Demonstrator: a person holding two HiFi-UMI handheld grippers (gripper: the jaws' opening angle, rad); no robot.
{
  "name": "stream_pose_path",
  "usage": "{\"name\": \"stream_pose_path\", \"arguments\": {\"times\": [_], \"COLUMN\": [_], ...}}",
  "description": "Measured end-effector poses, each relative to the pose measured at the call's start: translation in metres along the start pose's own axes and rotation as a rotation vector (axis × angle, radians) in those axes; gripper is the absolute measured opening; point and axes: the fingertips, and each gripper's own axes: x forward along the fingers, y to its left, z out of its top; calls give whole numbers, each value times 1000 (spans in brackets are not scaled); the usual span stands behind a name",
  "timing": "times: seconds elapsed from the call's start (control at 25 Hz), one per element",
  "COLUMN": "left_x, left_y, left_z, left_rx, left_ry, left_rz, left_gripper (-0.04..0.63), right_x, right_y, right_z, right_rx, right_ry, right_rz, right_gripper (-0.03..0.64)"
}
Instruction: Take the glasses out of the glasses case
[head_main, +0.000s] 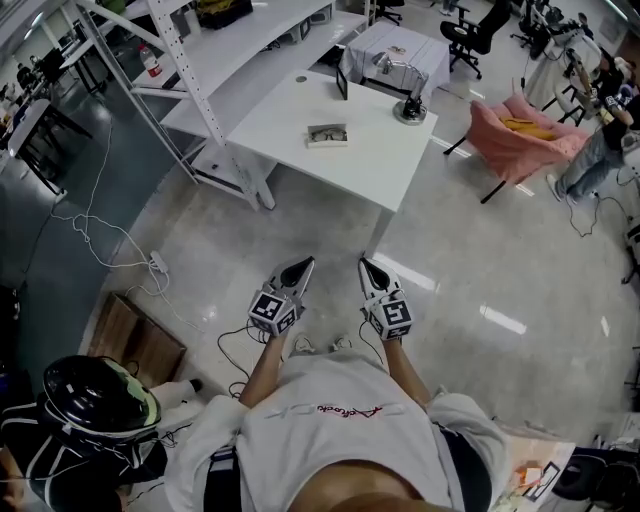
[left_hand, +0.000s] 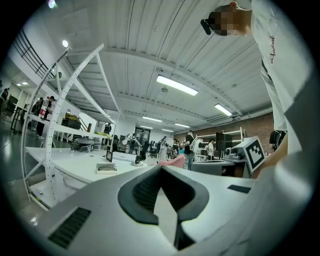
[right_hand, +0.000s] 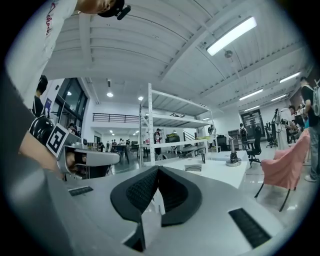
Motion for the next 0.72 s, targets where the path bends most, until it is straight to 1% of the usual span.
{"name": "stream_pose_path", "arguments": {"times": [0.28, 0.48, 0.64, 0.72], "left_x": [11, 24, 30, 34], "left_y": [-10, -15, -11, -7], "left_z": [-4, -12, -12, -14], "left_rx": [-2, -20, -15, -28], "left_ry": [-5, -10, -19, -25], "left_rz": [21, 16, 21, 33], "left_gripper": [26, 26, 26, 26], "right_x": [-7, -3, 3, 8], "right_y": [-9, -19, -27, -30], "right_z": [-3, -4, -4, -5], "right_rx": [-7, -14, -14, -17], "right_ry": [9, 13, 10, 11], "right_rz": [33, 48, 52, 59], "right_gripper": [-3, -3, -3, -3]}}
